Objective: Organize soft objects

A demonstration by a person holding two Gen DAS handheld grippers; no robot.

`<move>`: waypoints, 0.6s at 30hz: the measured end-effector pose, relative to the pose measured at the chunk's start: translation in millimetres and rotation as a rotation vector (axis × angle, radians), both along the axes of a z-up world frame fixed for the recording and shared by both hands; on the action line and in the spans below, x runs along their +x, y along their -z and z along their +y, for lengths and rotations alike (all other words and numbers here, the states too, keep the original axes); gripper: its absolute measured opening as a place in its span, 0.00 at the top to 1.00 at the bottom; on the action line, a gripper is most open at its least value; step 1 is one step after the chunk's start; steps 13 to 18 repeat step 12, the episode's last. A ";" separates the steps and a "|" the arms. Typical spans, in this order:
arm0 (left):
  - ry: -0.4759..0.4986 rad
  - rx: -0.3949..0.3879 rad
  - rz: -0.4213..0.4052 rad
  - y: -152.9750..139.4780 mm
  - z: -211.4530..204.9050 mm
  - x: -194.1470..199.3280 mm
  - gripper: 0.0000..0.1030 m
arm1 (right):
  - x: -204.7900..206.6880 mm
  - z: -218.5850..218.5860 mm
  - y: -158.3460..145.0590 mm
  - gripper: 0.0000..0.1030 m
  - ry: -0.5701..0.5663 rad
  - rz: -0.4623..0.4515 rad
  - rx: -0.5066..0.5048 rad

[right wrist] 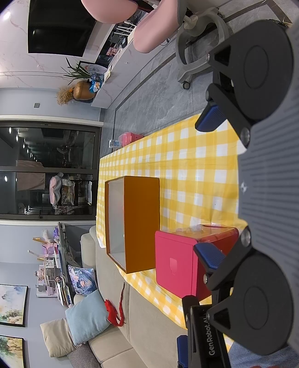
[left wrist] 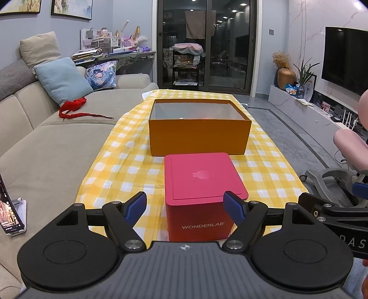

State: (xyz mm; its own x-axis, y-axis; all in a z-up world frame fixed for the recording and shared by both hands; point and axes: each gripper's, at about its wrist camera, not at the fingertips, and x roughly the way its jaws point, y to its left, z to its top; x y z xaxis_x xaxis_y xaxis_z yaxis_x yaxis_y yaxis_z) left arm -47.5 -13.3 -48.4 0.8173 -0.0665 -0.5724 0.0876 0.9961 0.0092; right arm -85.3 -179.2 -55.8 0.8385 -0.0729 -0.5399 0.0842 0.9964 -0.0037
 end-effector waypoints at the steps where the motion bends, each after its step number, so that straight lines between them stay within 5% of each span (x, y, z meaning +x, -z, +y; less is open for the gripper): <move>1: 0.001 -0.002 0.000 0.4 0.5 0.5 0.14 | 0.0 -0.1 -0.1 0.03 0.000 0.000 0.001; 18: 0.003 -0.011 -0.011 1.4 1.8 -5.0 0.14 | 0.2 0.1 0.5 0.03 -0.002 0.002 0.000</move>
